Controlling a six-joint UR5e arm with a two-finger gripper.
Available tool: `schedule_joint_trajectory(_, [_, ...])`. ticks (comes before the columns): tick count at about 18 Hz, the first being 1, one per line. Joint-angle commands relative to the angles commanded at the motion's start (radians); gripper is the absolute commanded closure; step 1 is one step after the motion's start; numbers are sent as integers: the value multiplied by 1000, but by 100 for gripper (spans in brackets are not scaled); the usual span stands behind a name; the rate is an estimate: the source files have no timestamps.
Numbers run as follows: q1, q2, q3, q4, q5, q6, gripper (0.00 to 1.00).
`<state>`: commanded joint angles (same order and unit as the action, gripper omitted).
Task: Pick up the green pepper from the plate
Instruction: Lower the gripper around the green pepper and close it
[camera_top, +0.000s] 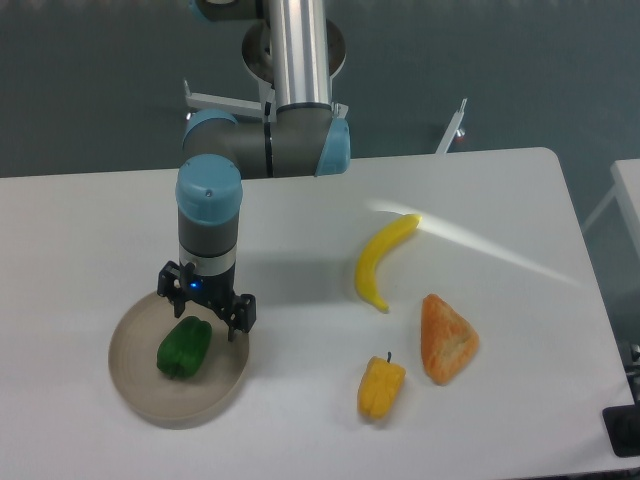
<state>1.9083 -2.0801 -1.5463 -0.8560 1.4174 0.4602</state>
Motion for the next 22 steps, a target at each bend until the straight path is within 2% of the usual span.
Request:
schedule_joint_trajectory(11, [-29, -38, 11, 15, -2, -3, 0])
schedule_joint_trajectory(15, [-34, -54, 32, 17, -2, -20, 1])
schedule_joint_trajectory(16, [-34, -54, 37, 17, -2, -20, 12])
schedule_joint_trajectory(17, [-34, -54, 38, 17, -2, -20, 29])
schedule_joint_trajectory(19, [-34, -52, 37, 17, -2, -17, 52])
schedule_joint_trajectory(22, [-35, -55, 35, 17, -3, -14, 65])
